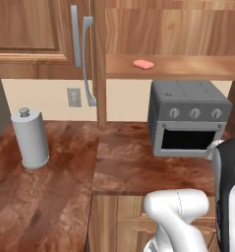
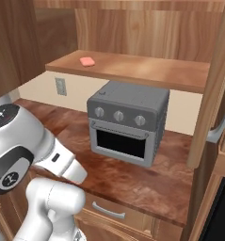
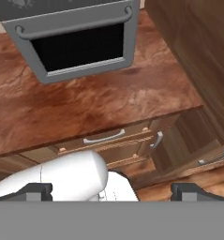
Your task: Locate and retrieve the bar soap and dish brush from the cabinet. Place them next to the sink.
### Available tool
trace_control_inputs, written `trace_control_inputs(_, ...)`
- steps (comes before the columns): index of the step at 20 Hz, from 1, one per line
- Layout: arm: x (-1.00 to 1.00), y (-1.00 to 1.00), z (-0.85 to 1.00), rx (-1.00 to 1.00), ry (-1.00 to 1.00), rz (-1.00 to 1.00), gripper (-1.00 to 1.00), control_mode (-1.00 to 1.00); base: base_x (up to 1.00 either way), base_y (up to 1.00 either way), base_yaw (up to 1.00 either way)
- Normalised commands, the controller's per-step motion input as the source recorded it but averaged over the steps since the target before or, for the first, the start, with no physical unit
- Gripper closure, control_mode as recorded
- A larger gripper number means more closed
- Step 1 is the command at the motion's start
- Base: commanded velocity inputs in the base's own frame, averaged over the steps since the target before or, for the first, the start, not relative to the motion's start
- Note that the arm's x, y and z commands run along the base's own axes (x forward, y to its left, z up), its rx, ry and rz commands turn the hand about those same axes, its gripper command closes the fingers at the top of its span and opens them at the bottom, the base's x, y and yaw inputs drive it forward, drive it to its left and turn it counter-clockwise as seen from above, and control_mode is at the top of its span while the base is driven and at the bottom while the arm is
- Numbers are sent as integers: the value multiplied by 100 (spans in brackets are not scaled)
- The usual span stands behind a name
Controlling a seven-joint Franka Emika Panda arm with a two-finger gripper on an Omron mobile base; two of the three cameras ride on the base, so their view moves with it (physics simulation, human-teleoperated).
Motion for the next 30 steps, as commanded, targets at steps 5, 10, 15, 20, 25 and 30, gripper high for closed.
trace_control_inputs(5, 35, 6, 9, -6, 2, 19, -100, -100, 0, 0, 0)
trace_control_inputs(10, 46, 5, 1, -1, -9, 20, -100, -100, 0, 0, 0)
trace_control_inputs(15, 55, 2, 1, 0, -22, 19, -100, -100, 0, 0, 0)
trace_control_inputs(20, 53, 22, 29, -7, -9, 11, -100, -100, 0, 0, 0)
trace_control_inputs(25, 42, 30, 39, -17, 0, 5, -100, -100, 0, 0, 0)
trace_control_inputs(30, 28, 18, 35, -15, 2, 3, -100, -100, 0, 0, 0)
